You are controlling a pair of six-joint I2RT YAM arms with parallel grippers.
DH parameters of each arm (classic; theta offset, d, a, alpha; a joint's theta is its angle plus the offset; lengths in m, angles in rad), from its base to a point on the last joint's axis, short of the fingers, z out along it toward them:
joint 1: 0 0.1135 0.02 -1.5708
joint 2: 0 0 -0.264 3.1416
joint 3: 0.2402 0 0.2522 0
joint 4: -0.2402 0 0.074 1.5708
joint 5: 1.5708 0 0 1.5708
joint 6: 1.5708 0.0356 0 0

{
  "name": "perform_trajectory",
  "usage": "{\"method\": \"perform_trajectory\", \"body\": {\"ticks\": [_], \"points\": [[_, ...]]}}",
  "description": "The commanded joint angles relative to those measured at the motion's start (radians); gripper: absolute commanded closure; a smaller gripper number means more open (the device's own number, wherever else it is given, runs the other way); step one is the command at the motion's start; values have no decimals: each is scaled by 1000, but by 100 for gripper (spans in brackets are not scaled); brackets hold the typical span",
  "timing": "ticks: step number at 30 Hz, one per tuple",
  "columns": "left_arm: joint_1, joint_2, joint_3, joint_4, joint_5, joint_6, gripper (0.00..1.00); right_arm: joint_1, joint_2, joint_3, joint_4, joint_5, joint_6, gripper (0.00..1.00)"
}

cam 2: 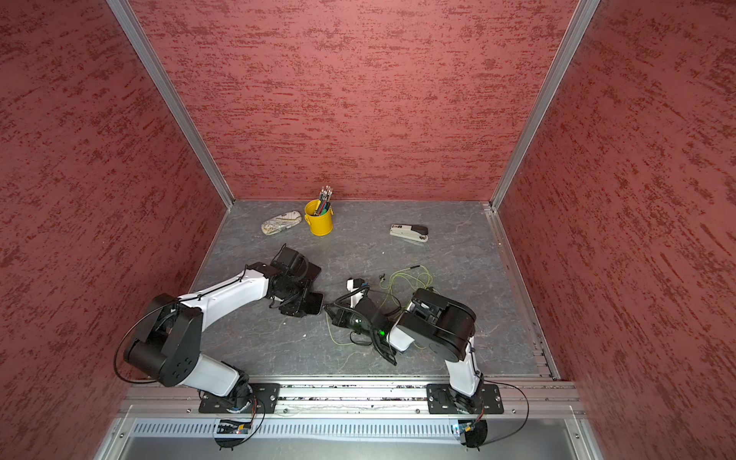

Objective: Plug wired earphones into phones
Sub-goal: Insert the wired earphone into the phone.

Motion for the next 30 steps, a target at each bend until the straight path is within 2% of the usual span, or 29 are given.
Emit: {"method": "perform_trajectory", "body": {"ticks": [1,16,30], "points": [[-7,-29,-6,26,16,-12,33,-10,22,19,26,-12,21,100],[-21,-55,-27,40,21,-32,34,-18,30,37,-10,-14,32,100],[-22,-64,-43,49,14,-39,35,-18,12,-14,48,20,44,100]]}}
